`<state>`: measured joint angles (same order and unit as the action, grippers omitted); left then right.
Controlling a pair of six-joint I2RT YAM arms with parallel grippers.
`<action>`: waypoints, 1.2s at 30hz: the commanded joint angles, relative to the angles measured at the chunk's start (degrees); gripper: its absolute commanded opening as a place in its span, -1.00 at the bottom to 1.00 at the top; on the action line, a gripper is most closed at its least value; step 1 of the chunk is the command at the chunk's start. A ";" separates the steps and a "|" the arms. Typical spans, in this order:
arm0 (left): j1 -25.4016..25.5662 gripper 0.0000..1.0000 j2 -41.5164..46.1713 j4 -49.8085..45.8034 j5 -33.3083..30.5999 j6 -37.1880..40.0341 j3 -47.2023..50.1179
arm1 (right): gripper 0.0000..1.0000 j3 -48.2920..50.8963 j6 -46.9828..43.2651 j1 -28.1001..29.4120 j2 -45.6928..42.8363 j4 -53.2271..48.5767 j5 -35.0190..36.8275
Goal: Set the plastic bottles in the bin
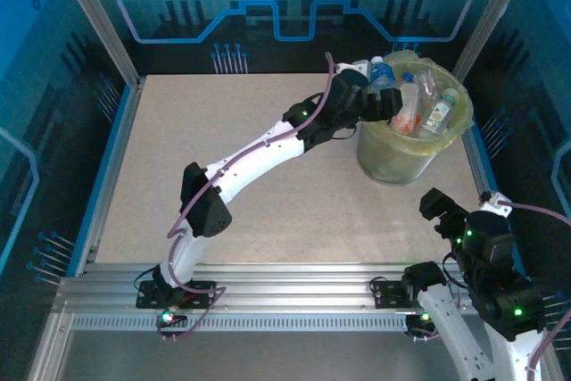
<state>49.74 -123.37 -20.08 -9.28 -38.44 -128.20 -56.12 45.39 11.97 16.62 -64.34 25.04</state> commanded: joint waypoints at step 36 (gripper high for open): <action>-12.22 0.98 56.15 12.43 -18.77 0.73 71.97 | 0.99 16.12 -14.57 6.09 15.32 16.68 -6.88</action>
<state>39.24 -70.65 -7.70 -24.25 -36.40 -59.57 -40.75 35.14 15.33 30.89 -53.58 17.56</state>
